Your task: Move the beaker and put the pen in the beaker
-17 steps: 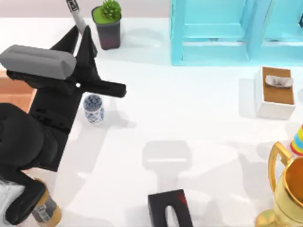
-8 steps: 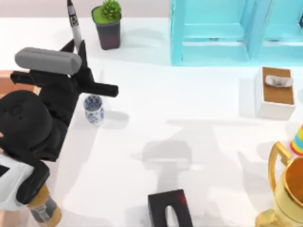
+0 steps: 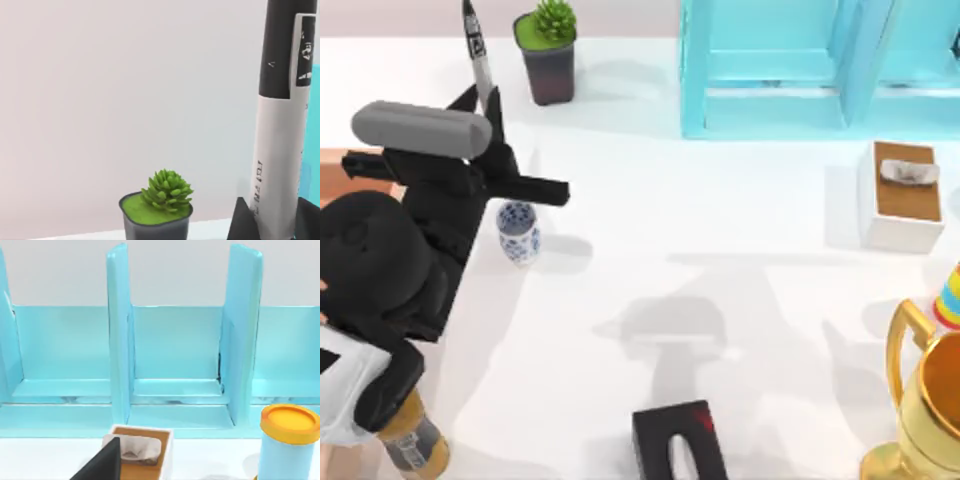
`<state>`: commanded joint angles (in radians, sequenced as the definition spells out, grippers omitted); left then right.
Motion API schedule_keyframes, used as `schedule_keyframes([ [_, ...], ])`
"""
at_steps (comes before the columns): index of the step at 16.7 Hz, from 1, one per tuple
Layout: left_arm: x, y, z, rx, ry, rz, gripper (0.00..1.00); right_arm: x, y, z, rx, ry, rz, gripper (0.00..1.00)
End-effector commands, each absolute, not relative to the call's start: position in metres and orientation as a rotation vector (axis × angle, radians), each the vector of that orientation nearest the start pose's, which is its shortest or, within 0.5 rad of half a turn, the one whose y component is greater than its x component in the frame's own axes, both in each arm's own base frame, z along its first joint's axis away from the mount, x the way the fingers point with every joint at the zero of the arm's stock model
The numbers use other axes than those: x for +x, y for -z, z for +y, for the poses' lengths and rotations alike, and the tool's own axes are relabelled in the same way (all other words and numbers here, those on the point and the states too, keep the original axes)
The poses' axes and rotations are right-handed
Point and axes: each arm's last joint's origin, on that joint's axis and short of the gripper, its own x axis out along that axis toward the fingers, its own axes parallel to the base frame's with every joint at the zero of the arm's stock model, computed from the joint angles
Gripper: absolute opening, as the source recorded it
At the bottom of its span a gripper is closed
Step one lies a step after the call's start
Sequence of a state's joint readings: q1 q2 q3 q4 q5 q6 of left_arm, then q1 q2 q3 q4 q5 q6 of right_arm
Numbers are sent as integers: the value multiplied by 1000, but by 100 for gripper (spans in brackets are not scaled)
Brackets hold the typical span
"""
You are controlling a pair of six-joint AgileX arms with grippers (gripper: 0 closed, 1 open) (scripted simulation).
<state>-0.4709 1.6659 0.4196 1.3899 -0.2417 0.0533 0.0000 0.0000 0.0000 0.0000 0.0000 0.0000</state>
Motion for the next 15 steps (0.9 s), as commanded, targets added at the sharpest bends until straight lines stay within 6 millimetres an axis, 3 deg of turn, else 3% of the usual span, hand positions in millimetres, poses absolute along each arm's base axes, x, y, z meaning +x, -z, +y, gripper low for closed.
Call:
schedule_keyframes([
  [9,255,-163,-120,-13,207,-134,98,106,-160,-1,0,0,0,100],
  [15,255,-163,-120,-13,207,-134,100,106,-160,-1,0,0,0,100],
])
